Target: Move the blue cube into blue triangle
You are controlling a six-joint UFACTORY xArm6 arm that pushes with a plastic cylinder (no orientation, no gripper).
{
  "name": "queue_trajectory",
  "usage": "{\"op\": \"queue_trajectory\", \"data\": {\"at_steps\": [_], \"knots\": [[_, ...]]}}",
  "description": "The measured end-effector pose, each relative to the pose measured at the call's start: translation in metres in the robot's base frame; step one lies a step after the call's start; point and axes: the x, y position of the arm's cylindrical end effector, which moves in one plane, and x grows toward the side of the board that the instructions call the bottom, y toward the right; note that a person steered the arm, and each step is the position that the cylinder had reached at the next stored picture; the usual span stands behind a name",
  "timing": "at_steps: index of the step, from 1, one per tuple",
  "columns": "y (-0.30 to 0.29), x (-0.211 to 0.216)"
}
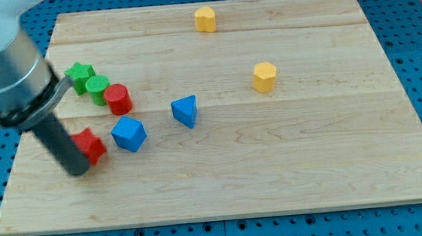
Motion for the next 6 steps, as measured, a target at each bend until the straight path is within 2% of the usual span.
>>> {"op": "queue_trajectory", "data": {"at_steps": [1, 3, 5, 6], "knots": [[0.028, -0.039], [0.029, -0.031], [0.125, -0.057], [0.103, -0.058]]}}
